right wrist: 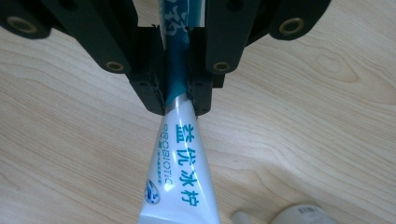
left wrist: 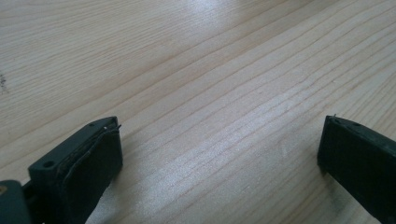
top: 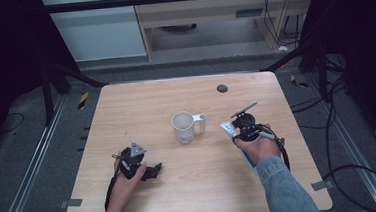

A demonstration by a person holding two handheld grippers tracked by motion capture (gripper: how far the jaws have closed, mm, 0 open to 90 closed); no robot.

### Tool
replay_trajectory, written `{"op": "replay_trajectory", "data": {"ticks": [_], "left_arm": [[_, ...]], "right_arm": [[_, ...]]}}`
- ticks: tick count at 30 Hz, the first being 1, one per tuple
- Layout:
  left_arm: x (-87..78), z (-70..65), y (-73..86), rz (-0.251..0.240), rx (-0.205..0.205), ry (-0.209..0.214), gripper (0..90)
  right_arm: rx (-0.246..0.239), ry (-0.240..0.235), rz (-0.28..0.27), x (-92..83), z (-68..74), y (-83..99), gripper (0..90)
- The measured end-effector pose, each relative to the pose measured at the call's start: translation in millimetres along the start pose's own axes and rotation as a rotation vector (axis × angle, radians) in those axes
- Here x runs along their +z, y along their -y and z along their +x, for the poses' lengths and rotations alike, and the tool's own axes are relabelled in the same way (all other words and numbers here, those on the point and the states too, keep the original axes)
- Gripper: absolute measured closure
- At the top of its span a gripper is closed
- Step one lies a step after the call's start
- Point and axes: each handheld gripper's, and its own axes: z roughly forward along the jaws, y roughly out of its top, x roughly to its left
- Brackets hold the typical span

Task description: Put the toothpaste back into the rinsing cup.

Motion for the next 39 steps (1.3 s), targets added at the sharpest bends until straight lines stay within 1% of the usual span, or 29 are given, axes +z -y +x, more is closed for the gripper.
{"op": "replay_trajectory", "data": {"ticks": [2, 3, 6, 7, 9, 11, 12, 17, 23, 27, 32, 39], "left_arm": [[0.0, 0.0, 0.0, 0.0, 0.0, 0.0, 0.0], [0.0, 0.0, 0.0, 0.0, 0.0, 0.0, 0.0], [0.0, -0.1, 0.0, 0.0, -0.001, 0.0, 0.0], [0.0, -0.1, 0.1, 0.0, 0.0, -0.001, 0.0], [-0.1, -0.2, 0.1, 0.0, -0.001, -0.002, 0.0], [-0.1, -0.2, 0.1, 0.0, -0.001, -0.002, 0.0], [-0.1, -0.2, 0.1, 0.0, -0.001, -0.002, 0.0], [0.1, -0.4, 0.1, -0.003, -0.004, -0.002, 0.0], [0.1, -0.4, 0.1, -0.002, -0.004, -0.002, 0.0], [0.1, -0.4, 0.1, -0.003, -0.004, -0.002, 0.0], [0.1, -0.4, 0.1, -0.003, -0.004, -0.002, 0.0], [0.1, -0.4, 0.1, -0.003, -0.004, -0.002, 0.0]], "right_arm": [[0.0, -0.01, -0.016, -2.4, 2.8, -1.1, 78.1], [0.002, -0.023, -0.038, -4.7, 4.4, -1.9, 78.1], [0.004, -0.03, -0.053, -6.9, 6.5, -2.8, 78.1], [-0.001, -0.039, -0.077, -9.5, 8.2, -3.6, 78.1], [0.008, -0.054, -0.099, -13.1, 10.3, -4.2, 78.1], [0.001, -0.062, -0.122, -16.2, 12.0, -5.0, 78.1], [0.001, -0.062, -0.122, -16.2, 12.0, -5.0, 78.1], [-0.003, -0.08, -0.162, -27.2, 16.1, -10.6, 78.1], [-0.007, -0.083, -0.189, -34.8, 18.7, -16.8, 78.1], [-0.009, -0.09, -0.202, -36.8, 20.3, -19.2, 78.1], [-0.017, -0.096, -0.214, -37.1, 24.9, -21.0, 78.1], [-0.024, -0.097, -0.222, -37.9, 27.4, -22.6, 78.2]]}}
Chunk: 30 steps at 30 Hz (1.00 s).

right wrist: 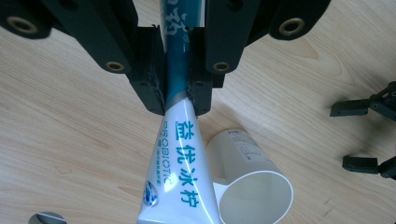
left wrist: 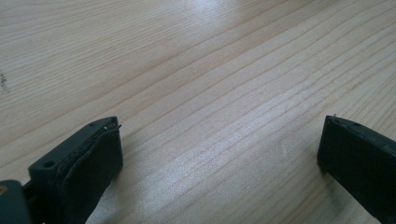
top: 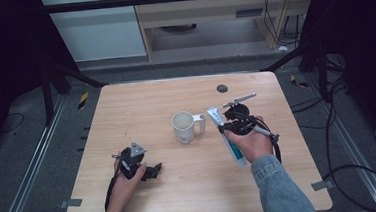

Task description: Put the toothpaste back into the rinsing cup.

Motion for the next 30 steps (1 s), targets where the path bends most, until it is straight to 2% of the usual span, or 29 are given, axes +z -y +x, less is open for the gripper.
{"op": "replay_trajectory", "data": {"ticks": [17, 30], "left_arm": [[0.0, 0.2, -0.1, 0.0, 0.002, 0.0, 0.0], [0.0, 0.2, 0.0, 0.0, 0.002, 0.0, 0.0]], "right_arm": [[-0.017, -0.014, -0.036, -3.3, 13.5, -12.4, 78.2], [-0.006, -0.019, -0.076, -0.6, 21.9, -17.5, 78.2]]}}
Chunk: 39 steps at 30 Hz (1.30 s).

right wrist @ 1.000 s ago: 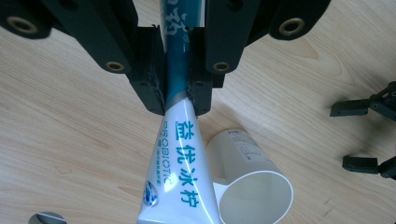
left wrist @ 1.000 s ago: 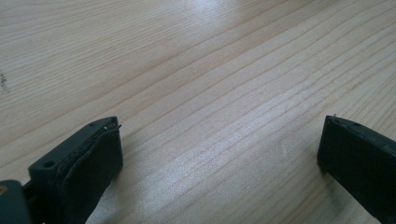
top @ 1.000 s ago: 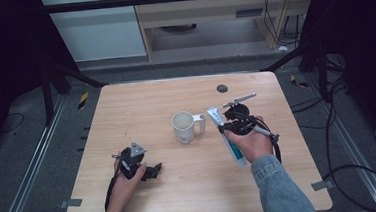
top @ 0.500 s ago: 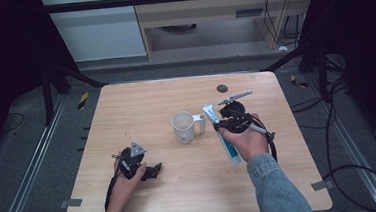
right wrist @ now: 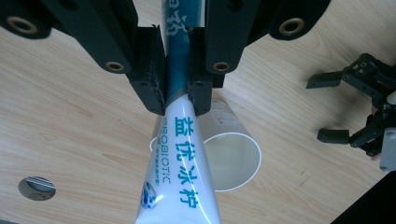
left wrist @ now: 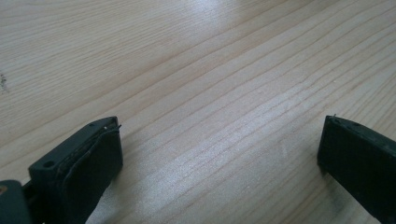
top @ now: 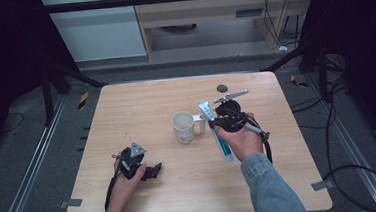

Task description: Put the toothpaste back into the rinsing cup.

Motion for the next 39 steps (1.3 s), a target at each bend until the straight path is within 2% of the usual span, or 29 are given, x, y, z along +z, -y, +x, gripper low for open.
{"op": "replay_trajectory", "data": {"ticks": [9, 16, 24, 39], "left_arm": [[0.0, 0.0, 0.0, 0.0, 0.0, 0.0, 0.0], [0.0, 0.0, 0.0, 0.0, 0.0, 0.0, 0.0], [-0.1, 0.1, -0.1, 0.002, 0.001, 0.0, 0.0], [-0.2, 0.1, -0.1, 0.002, 0.001, 0.0, 0.0]], "right_arm": [[-0.002, -0.004, -0.022, 4.2, 9.1, -7.4, 78.2], [-0.008, -0.013, -0.059, 10.1, 21.1, -18.2, 78.2], [0.01, -0.02, -0.115, 13.8, 32.1, -36.1, 78.3], [0.009, -0.019, -0.177, 8.2, 38.1, -63.6, 78.7]]}}
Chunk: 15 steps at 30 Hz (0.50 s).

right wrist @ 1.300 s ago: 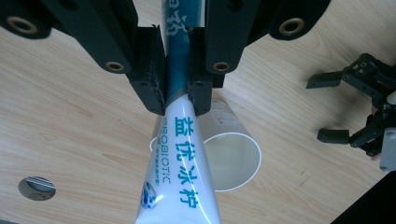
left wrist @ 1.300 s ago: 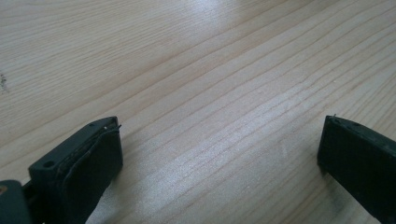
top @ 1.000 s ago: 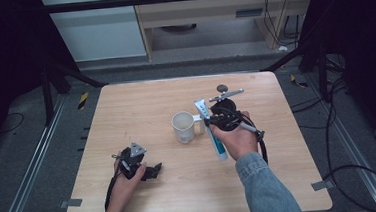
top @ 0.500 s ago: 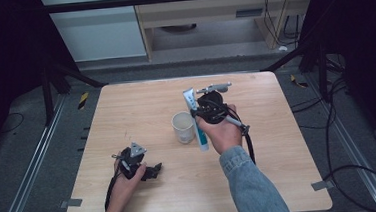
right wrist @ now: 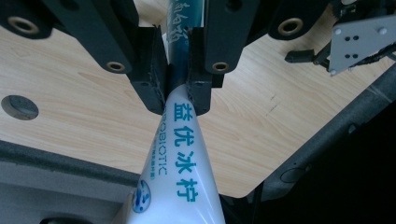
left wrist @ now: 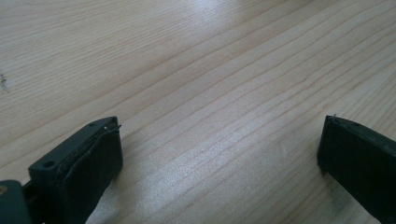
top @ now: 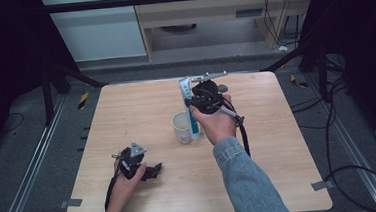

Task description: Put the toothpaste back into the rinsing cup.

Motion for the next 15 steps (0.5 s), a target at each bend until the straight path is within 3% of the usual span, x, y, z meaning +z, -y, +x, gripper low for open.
{"op": "replay_trajectory", "data": {"ticks": [15], "left_arm": [[0.0, 0.0, 0.0, 0.0, 0.0, 0.0, 0.0]], "right_arm": [[0.007, 0.021, -0.039, 7.4, 0.3, -14.8, 78.8]]}}
